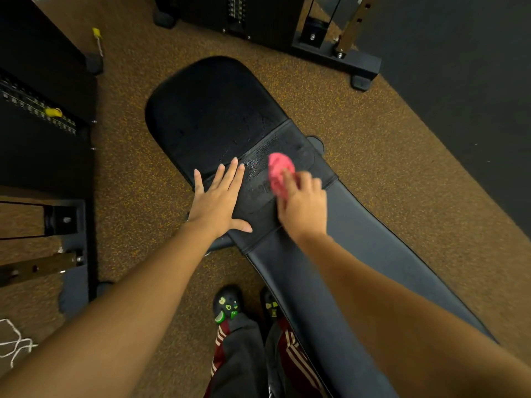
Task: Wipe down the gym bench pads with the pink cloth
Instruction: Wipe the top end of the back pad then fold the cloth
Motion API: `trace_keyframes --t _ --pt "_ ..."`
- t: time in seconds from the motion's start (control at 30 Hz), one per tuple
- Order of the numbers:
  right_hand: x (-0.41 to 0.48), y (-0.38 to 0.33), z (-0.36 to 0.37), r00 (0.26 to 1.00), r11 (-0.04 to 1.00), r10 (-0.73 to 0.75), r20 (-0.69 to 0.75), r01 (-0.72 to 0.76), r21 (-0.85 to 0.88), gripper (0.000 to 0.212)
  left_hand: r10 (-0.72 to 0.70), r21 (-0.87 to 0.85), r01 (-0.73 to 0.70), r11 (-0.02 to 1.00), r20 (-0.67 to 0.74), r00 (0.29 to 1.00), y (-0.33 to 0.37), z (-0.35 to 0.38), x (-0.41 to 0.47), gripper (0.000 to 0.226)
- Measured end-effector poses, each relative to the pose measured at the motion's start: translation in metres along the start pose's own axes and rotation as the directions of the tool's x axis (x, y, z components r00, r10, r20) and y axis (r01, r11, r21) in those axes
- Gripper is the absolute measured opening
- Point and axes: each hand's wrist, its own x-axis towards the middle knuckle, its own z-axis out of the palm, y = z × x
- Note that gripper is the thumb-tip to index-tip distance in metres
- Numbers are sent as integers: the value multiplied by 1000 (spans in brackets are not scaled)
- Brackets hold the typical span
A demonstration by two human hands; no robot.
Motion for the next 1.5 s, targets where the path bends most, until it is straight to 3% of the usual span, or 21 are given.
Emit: trace_keyframes --t 0.07,0.13,0.23,0.3,0.33,0.37,0.43,0.5,0.57,0.6,0.67,0.73,0.77,0.83,0.9,0.93,1.0,1.07,1.13,1.5 --pt "9 6 0 995 995 97 -33 -97 5 48 -10 -7 10 1000 -19 1000 -1 1 -2 130" --pt "4 -4 2 993 995 100 -60 -101 -14 51 -17 -21 16 1000 -29 999 -1 2 -3 133" --pt "-23 -33 8 997 997 -71 -24 72 24 54 -14 -42 12 999 -55 998 0 2 -3 133" --pt "-34 -47 7 994 983 -100 50 91 160 51 -6 -53 1 999 -101 995 2 1 -7 129" --pt "-31 -50 3 994 957 -31 105 0 289 48 12 -71 -20 997 -121 993 3 1 -11 127" --pt "-26 -50 3 979 895 58 196 -138 423 46 47 -120 -62 991 -129 991 3 1 -14 126" --pt "-10 -51 -8 913 658 205 353 -395 641 44 117 -378 -153 913 -118 986 6 -3 -22 124" --pt "8 -55 -25 814 274 252 524 -579 768 44 122 -674 -217 706 -185 975 9 -8 -26 119" --pt "23 -56 -40 744 -37 129 655 -657 753 54 45 -783 -250 570 -273 961 11 -15 -22 114" --pt "27 -54 -48 727 -123 51 684 -675 727 60 -5 -805 -250 539 -300 954 10 -18 -19 110" --pt "32 -46 -59 723 -177 -74 687 -687 705 71 -101 -834 -225 504 -316 943 8 -32 -13 98" --pt "38 -37 -64 752 -120 -78 654 -658 743 70 -130 -838 -216 502 -320 939 7 -45 -7 90" --pt "42 -32 -63 771 -23 1 637 -636 771 62 -131 -832 -217 511 -325 937 7 -50 -4 89" --pt "49 -18 -61 816 315 230 531 -578 753 40 -144 -812 -218 542 -345 927 11 -55 3 86" --pt "53 3 -54 873 693 346 343 -484 534 32 -141 -777 -212 592 -360 922 17 -56 13 79" --pt "55 13 -50 895 808 313 317 -427 406 38 -125 -750 -203 630 -356 926 21 -54 19 75" --pt "58 28 -40 892 928 227 390 -320 192 49 -48 -655 -205 727 -346 937 31 -48 30 71" --pt "59 35 -31 871 976 150 467 -207 72 52 70 -537 -233 811 -307 949 45 -38 38 68" --pt "56 39 -22 856 986 93 508 -149 70 54 150 -450 -245 858 -237 960 57 -28 43 70" --pt "48 43 -10 881 986 73 467 -133 98 55 83 -309 -128 942 -155 984 68 -61 85 77"
